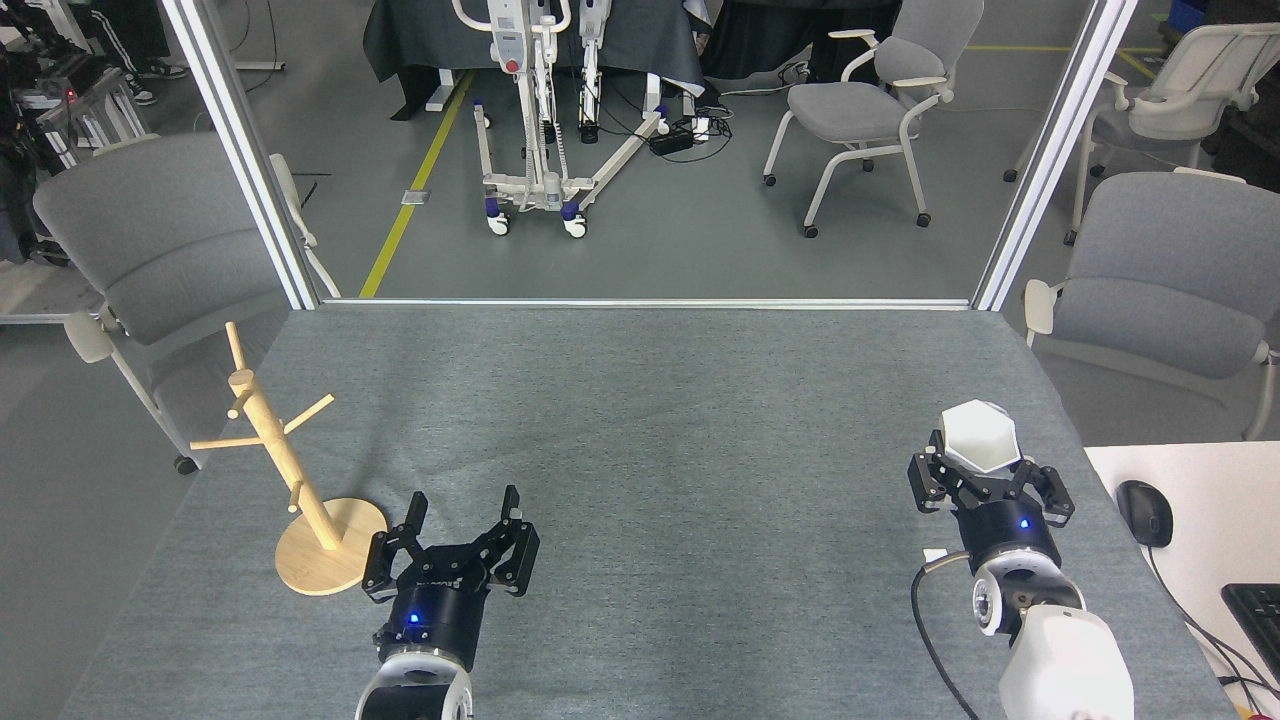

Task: Hang cup on storage rack
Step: 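Lift the cup and carry it toward the left gripper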

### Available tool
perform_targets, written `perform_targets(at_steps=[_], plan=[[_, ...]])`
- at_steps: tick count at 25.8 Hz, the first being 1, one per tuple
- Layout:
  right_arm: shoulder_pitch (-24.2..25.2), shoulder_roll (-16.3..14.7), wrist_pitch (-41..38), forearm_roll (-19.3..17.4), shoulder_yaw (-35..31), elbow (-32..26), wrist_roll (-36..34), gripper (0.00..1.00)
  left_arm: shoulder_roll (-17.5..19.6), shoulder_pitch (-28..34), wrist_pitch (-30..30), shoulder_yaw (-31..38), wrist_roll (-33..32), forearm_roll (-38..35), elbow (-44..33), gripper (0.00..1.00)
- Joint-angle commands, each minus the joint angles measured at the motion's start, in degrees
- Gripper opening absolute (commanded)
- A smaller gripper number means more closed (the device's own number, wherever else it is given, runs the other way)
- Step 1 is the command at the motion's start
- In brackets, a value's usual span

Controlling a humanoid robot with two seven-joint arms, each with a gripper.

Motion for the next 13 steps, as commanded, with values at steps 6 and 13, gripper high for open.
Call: perform_targets(at_steps=[6,13], plan=[[7.1,0.2,23.9,-0.2,13.5,-29.2,12.8,0.34,0.8,0.0,-5.0,-2.6,0.6,-1.1,-0.4,0.99],[3.1,0.8,47.0,0.4,34.2,-32.1,19.6,0.33,4.2,0.1,-8.3,-10.7,1.4,-12.0,0.6,0.99]])
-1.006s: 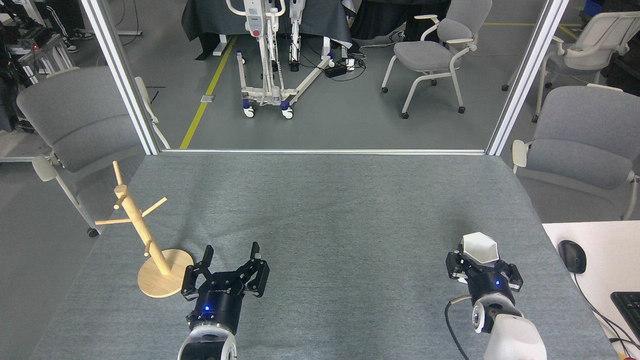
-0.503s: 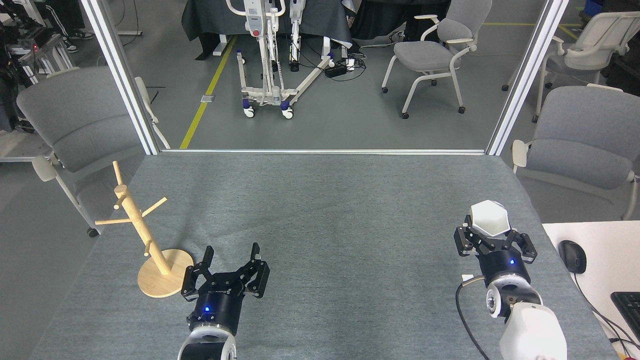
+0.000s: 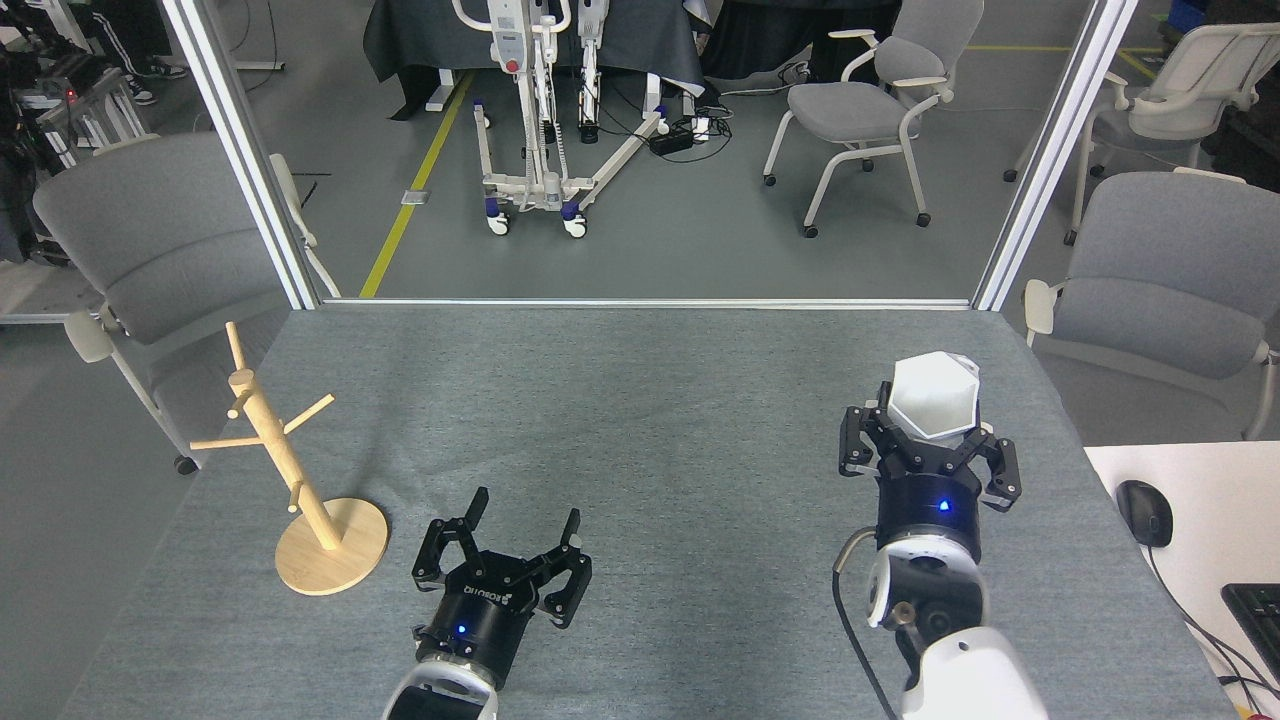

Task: Hang cup on storage rack
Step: 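Lift the cup and carry it toward the left gripper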

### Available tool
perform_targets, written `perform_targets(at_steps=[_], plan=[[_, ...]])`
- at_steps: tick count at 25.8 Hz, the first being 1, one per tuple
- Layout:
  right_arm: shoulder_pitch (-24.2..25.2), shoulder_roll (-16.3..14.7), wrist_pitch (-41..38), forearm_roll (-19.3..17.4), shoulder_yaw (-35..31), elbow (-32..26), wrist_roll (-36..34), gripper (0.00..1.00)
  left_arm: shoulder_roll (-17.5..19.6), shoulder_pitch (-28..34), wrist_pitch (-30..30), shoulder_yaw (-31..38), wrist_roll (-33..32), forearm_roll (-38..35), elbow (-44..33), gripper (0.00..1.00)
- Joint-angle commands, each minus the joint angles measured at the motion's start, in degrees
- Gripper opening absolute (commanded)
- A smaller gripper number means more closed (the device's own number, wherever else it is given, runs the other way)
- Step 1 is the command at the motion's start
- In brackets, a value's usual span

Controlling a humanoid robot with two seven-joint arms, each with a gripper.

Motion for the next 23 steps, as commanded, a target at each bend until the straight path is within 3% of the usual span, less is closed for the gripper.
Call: perform_targets(at_steps=[1,6,13,19,23], plan=[[-2.4,0.3,11.2,0.2,10.4,-0.9,4.3,0.33,1.0,-0.5,-2.8,-3.1,0.3,-3.4,1.0,0.99],[-4.1,1.7,18.6,0.3,18.3,-0.1,5.7,0.34,0.6,-5.0,-9.2,-3.8,0.2,-4.2,6.0,0.99],[-3.9,4.7,18.8,1.0,20.5,0.1,6.2,0.33,0.2,-12.5,-10.1,-6.5,0.2,-4.3,15.8,0.99],[-3.7,4.9,18.6,0.9,20.6,0.5,6.2,0.33,0.1,-14.9,-10.8,-9.0,0.1,-4.3,16.6,0.99],[-3.7,5.2,18.6,0.9,20.8,0.9,6.3,0.33,0.0,-15.3,-14.6,-9.6,-0.2,-4.3,16.7,0.99]])
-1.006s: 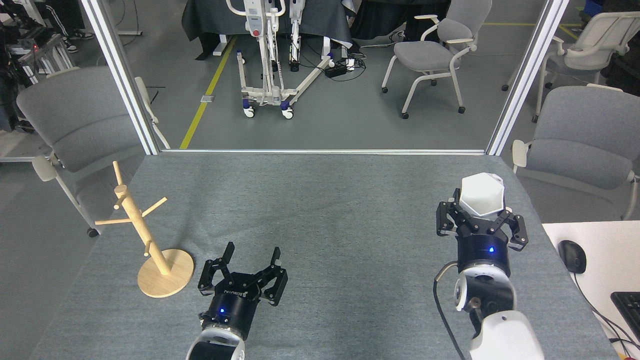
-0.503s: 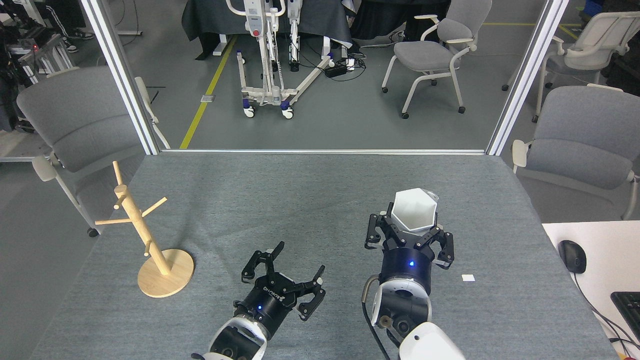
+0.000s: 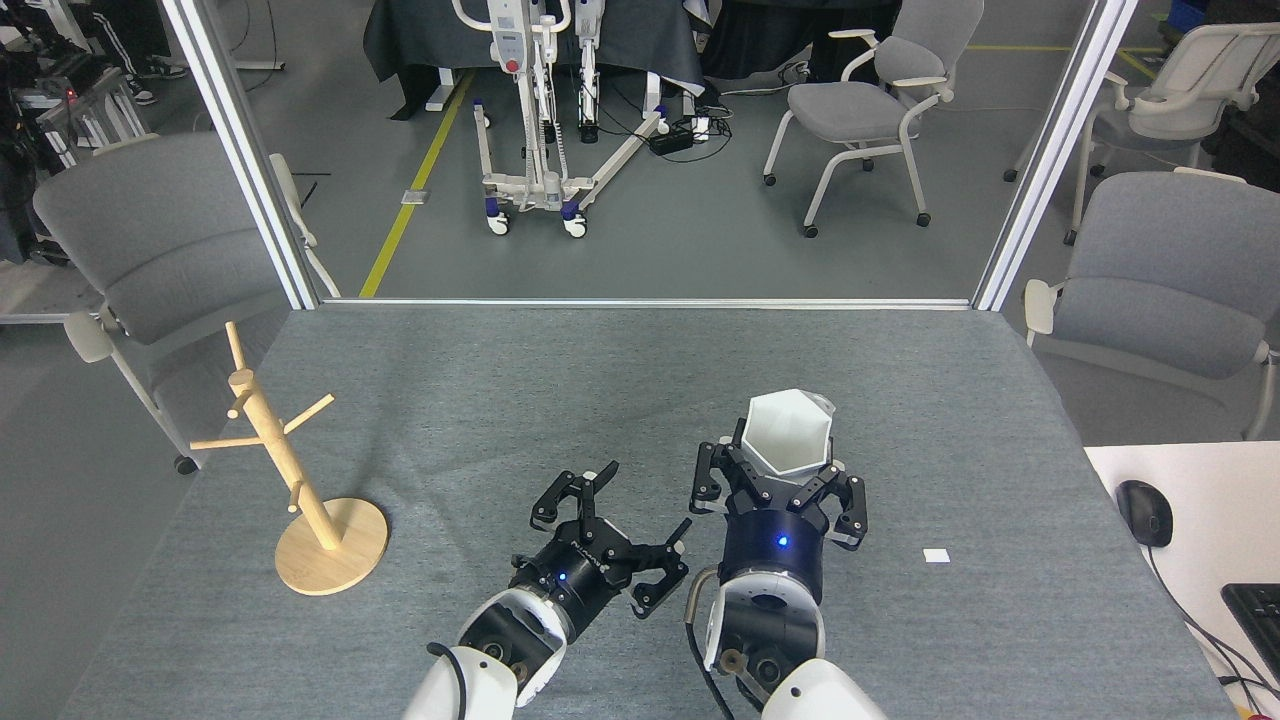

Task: Hang cup on storage rack
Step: 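Lift the cup and carry it toward the left gripper, then grasp the cup with the left gripper beneath the right gripper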

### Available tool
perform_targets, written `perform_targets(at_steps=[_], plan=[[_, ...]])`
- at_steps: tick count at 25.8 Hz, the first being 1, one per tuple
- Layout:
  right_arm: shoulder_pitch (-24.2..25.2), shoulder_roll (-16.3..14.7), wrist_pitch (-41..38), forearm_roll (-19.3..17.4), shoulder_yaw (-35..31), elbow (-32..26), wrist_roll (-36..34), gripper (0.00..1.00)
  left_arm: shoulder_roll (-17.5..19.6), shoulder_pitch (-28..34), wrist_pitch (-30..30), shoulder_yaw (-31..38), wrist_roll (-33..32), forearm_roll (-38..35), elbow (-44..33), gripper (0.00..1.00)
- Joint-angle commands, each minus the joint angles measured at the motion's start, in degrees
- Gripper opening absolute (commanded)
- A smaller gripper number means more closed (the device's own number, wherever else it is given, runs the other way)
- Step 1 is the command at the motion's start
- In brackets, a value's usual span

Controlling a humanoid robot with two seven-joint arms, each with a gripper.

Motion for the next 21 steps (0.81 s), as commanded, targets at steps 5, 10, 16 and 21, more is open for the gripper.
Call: perform_targets(at_steps=[5,10,16,21], plan=[[-0.5,0.6,-0.1,0.0,0.3,0.5,0.1,0.34,-2.0,-2.5,-4.1,-0.5,-0.4,0.1,2.9,0.99],[-0.2,0.7,-0.3,0.0,0.3,0.7,0.0,0.34,-3.8,-4.9,-6.8,-0.5,-0.4,0.3,5.2,0.99],[-0.3,0.7,-0.6,0.0,0.3,0.8,0.0,0.34,-4.5,-6.4,-8.7,-0.5,-0.4,0.7,5.7,0.99],[-0.1,0.7,-0.7,-0.1,0.3,0.9,0.0,0.34,-4.6,-6.6,-8.9,-1.8,-0.6,1.0,7.1,0.99]])
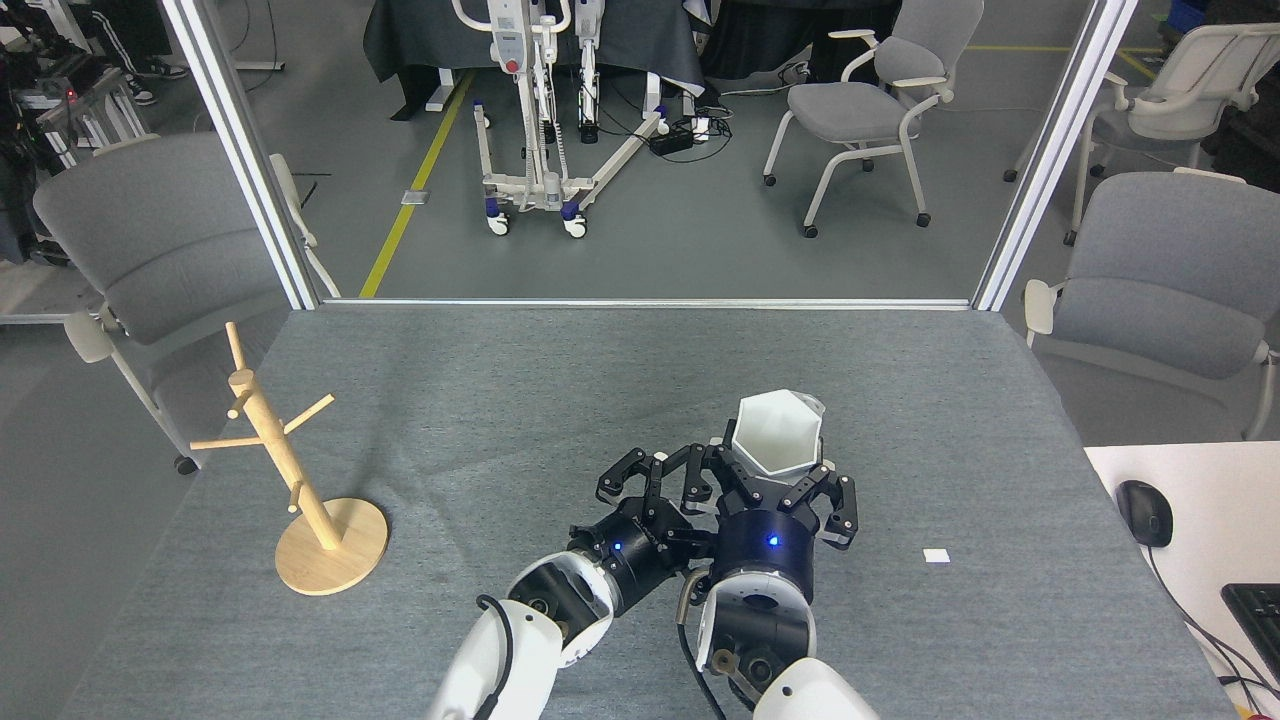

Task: Hang cup on storage rack
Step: 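Grasp the cup with the left gripper beneath the right gripper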

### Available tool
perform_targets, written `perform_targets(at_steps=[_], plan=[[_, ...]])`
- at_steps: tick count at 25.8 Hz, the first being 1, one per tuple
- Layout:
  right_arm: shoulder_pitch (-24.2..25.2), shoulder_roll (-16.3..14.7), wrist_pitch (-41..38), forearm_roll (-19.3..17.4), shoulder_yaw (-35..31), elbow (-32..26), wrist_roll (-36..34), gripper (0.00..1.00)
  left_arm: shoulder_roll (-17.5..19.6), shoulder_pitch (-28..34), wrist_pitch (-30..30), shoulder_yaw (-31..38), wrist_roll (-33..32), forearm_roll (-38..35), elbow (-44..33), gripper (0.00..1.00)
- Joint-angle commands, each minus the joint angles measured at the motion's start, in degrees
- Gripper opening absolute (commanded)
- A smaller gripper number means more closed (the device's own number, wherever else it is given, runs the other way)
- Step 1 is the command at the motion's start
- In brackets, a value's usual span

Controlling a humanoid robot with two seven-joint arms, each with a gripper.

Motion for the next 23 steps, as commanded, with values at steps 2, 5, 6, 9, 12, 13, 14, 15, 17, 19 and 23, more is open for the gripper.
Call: perform_targets(at_steps=[2,5,6,9,12,13,14,15,17,19,23], plan=[[0.4,0.2,-0.1,0.0,0.1,0.3,-0.3,0.34,-0.1,-0.7,-0.2,-0.9,-0.1,0.2,1.2,0.99],[0.5,1.1,-0.1,0.0,0.3,0.7,-0.3,0.34,-0.2,-1.4,-0.1,-1.5,-0.9,0.9,1.5,0.99],[0.4,1.2,-0.1,0.0,0.3,0.7,-0.3,0.34,-0.2,-1.8,0.0,-1.7,-1.1,1.2,1.8,0.99],[0.2,1.8,-0.1,0.0,0.2,0.8,-0.3,0.34,-0.2,-2.1,-0.1,-1.7,-1.1,2.0,2.0,0.99],[0.2,2.1,-0.2,0.0,0.3,0.8,-0.3,0.34,-0.2,-2.3,-0.2,-1.8,-1.1,2.4,2.0,0.99],[0.4,2.5,-0.2,0.0,0.3,0.8,-0.3,0.34,-0.2,-2.3,-0.3,-1.8,-1.2,2.4,2.0,0.99],[0.5,2.8,-0.2,0.0,0.3,0.8,-0.3,0.34,-0.2,-2.4,-0.3,-1.8,-1.2,2.4,2.0,0.99],[0.6,3.1,-0.2,0.0,0.4,0.8,-0.3,0.34,-0.2,-2.3,-0.3,-1.8,-1.2,2.6,2.0,0.99],[0.6,3.4,-0.2,0.0,0.5,0.8,-0.3,0.34,-0.2,-2.4,-0.4,-1.8,-1.2,3.3,2.0,0.99],[0.6,4.3,-0.1,0.0,1.7,1.0,-0.3,0.34,-0.2,-2.4,-0.2,-1.8,-1.2,4.2,2.0,0.99],[0.8,5.4,-0.1,-0.1,2.9,1.5,-0.3,0.33,-0.2,-3.0,0.3,-1.6,-1.5,4.8,2.0,0.99]])
